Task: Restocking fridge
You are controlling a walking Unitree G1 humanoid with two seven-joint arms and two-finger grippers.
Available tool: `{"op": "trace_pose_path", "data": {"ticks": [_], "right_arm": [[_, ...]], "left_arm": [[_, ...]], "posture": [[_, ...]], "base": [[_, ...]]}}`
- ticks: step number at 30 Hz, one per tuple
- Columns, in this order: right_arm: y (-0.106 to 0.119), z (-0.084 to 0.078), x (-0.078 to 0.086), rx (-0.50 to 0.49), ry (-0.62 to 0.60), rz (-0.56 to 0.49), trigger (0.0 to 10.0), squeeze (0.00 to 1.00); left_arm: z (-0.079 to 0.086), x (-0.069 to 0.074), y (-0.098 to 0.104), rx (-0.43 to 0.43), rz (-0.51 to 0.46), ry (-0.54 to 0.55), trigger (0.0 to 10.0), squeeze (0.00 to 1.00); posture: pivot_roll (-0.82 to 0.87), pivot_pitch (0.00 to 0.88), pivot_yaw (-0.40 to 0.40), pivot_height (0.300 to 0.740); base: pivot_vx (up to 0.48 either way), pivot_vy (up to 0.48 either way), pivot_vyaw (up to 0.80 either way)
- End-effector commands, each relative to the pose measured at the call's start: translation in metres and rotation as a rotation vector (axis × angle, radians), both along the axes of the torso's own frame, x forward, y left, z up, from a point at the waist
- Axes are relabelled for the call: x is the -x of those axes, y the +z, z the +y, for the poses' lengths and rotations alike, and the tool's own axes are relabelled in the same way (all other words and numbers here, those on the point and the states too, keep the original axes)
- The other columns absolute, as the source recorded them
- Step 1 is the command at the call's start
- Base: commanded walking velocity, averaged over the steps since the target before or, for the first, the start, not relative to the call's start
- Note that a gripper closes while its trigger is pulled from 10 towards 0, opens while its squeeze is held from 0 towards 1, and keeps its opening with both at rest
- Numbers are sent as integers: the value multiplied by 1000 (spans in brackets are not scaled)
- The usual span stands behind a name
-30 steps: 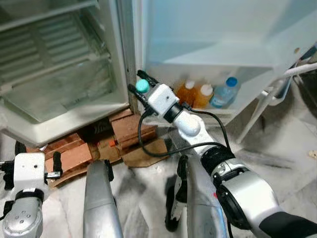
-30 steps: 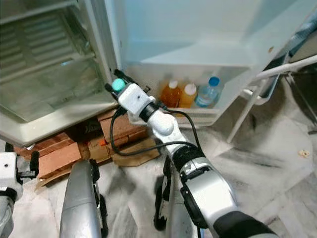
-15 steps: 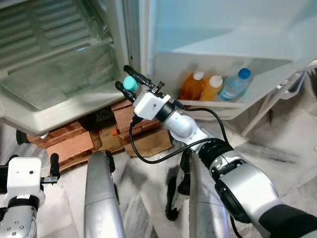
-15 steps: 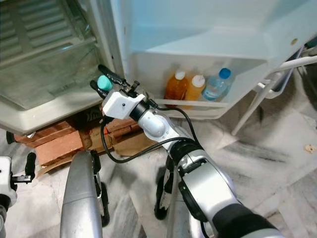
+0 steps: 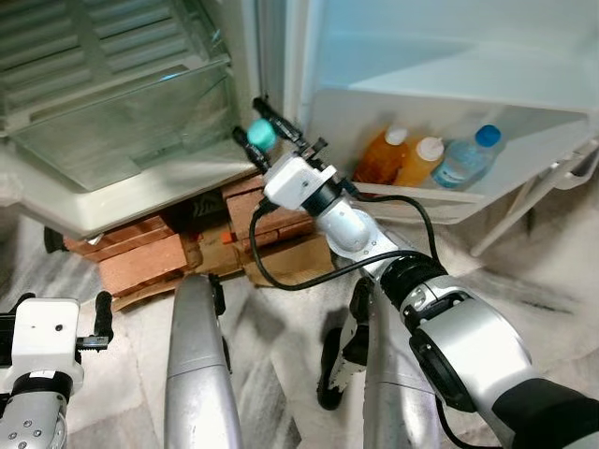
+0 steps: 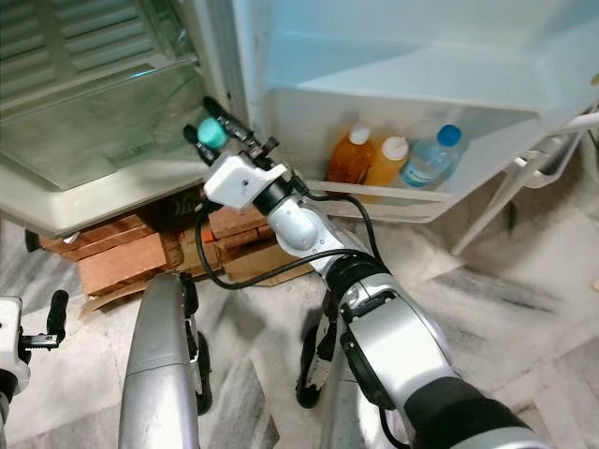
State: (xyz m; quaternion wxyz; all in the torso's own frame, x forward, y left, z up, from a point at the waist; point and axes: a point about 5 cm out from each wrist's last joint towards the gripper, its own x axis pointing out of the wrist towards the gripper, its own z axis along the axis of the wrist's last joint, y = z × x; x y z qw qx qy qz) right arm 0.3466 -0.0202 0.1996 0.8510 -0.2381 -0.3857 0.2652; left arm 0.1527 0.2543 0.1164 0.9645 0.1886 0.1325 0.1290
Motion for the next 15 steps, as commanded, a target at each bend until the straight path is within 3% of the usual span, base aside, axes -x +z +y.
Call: {"op": "trace_pose_path", "data": {"ticks": [1, 9, 15], "right_arm": [[41, -24, -16, -179, -129, -77, 10000, 0], [58, -38, -20, -247, -158, -123, 10000, 0], [38, -43, -13, -234, -55, -32, 10000, 0]], "left_arm": [[1, 5, -2, -14, 32, -1, 10000, 0], [2, 0, -1, -17, 29, -13, 10000, 0], [1, -3, 0, -17, 23, -18, 10000, 0]], "posture": [[379, 406, -34, 537], [376, 395, -27, 537], [373, 390, -23, 537]], "base": [[0, 0, 0], [0, 0, 0], [0, 0, 0]]}}
